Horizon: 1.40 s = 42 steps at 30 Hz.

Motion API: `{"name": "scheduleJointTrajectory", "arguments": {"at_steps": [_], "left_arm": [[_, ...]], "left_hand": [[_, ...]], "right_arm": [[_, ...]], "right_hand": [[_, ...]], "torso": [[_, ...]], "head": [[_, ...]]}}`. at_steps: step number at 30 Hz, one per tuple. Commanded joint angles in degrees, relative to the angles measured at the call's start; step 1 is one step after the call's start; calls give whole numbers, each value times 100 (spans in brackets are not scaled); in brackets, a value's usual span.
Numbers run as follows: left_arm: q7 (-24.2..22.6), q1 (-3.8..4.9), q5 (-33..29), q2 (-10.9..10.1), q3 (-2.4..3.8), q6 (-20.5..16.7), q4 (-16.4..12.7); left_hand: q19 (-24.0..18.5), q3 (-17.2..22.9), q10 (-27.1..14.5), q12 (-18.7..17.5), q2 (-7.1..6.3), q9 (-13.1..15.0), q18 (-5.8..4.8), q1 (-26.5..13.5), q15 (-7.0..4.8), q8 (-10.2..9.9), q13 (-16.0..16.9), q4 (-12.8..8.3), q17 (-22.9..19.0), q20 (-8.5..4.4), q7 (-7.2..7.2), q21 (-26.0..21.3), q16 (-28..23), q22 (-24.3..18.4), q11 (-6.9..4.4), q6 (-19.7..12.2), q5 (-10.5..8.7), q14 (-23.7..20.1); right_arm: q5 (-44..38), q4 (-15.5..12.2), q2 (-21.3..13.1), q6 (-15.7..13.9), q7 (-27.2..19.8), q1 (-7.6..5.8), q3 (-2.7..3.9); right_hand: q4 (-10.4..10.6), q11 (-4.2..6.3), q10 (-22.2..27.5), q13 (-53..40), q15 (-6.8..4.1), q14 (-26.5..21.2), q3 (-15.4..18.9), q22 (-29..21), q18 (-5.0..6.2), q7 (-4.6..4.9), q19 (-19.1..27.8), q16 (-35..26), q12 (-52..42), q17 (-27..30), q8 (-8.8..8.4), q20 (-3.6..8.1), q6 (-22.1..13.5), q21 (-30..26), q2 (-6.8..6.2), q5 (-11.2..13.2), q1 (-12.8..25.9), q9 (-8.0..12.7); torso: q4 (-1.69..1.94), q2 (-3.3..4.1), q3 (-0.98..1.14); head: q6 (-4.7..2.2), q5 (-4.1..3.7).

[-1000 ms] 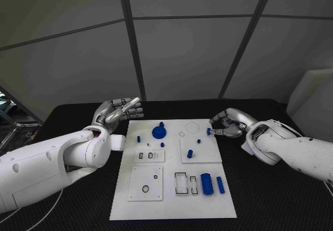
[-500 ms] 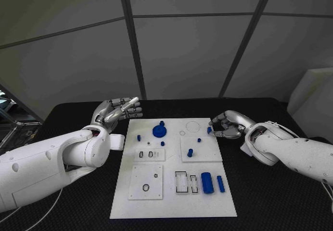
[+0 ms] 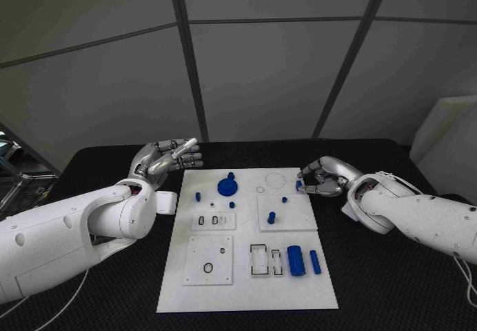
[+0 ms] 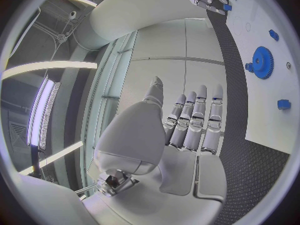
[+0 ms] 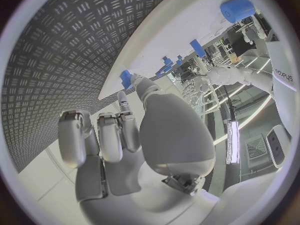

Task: Assemble the parts on the task board

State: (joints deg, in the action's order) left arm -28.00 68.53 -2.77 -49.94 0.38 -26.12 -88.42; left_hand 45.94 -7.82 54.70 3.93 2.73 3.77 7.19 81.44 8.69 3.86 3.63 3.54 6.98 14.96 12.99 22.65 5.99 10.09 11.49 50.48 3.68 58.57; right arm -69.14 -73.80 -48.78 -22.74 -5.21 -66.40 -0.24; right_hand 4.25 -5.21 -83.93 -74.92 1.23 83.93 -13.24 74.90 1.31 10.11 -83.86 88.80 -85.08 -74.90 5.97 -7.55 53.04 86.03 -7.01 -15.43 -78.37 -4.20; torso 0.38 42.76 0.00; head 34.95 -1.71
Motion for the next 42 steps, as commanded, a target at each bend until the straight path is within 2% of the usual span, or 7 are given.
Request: {"name": "scheduleJointTrajectory", "arguments": {"at_steps": [1,10,20,35,42], "left_arm": [[-31,6,37,-4,5,63,-4],[-20,6,37,-15,5,55,-1],[-16,7,37,-22,6,43,0],[-7,7,37,-25,6,37,-1],[0,7,37,-31,6,31,-3]], "left_hand": [[-45,14,41,24,28,7,324,6,13,22,6,-35,7,5,132,27,-32,-10,-5,37,-31,18],[-45,15,40,22,31,6,324,6,12,20,5,-37,8,4,134,28,-33,-10,-4,35,-30,19],[-44,19,38,20,41,5,325,5,12,18,4,-37,9,4,135,29,-33,-10,-3,33,-29,20],[-44,19,38,20,41,5,325,5,12,18,4,-37,9,4,135,29,-33,-10,-3,33,-29,20],[-44,19,38,20,41,5,325,5,12,18,4,-37,9,4,135,29,-33,-10,-3,33,-29,20]], "right_arm": [[-9,26,30,104,-22,-9,4],[-9,76,111,180,-19,-9,4],[-9,131,146,213,3,-8,4],[-9,180,182,225,93,-8,5],[-1,154,185,178,91,-8,5]], "right_hand": [[-30,8,-168,-1003,-21,540,-13,819,35,-10,-90,12,-25,-1235,50,19,90,31,80,-12,-5,-19],[-50,49,-206,-1043,-52,545,-47,853,28,-58,-116,19,-63,-1255,130,41,287,47,145,-4,-11,-45],[-80,123,-240,-1079,-113,551,-104,895,18,-145,-147,28,-95,-1278,219,92,531,67,221,-10,-20,-74],[-84,138,-238,-1077,-126,555,-121,920,12,-159,-167,33,-91,-1293,225,105,559,80,243,-16,-21,-76],[-113,162,-236,-1073,-151,560,-197,948,6,-182,-187,40,-86,-1312,233,132,609,94,334,-44,-62,-78]], "torso": [[-1,-2,-3],[5,-3,-1],[-6,-4,4],[-2,-7,1],[-6,-10,3]], "head": [[8,14],[10,13],[18,25],[29,25],[41,29]]}}
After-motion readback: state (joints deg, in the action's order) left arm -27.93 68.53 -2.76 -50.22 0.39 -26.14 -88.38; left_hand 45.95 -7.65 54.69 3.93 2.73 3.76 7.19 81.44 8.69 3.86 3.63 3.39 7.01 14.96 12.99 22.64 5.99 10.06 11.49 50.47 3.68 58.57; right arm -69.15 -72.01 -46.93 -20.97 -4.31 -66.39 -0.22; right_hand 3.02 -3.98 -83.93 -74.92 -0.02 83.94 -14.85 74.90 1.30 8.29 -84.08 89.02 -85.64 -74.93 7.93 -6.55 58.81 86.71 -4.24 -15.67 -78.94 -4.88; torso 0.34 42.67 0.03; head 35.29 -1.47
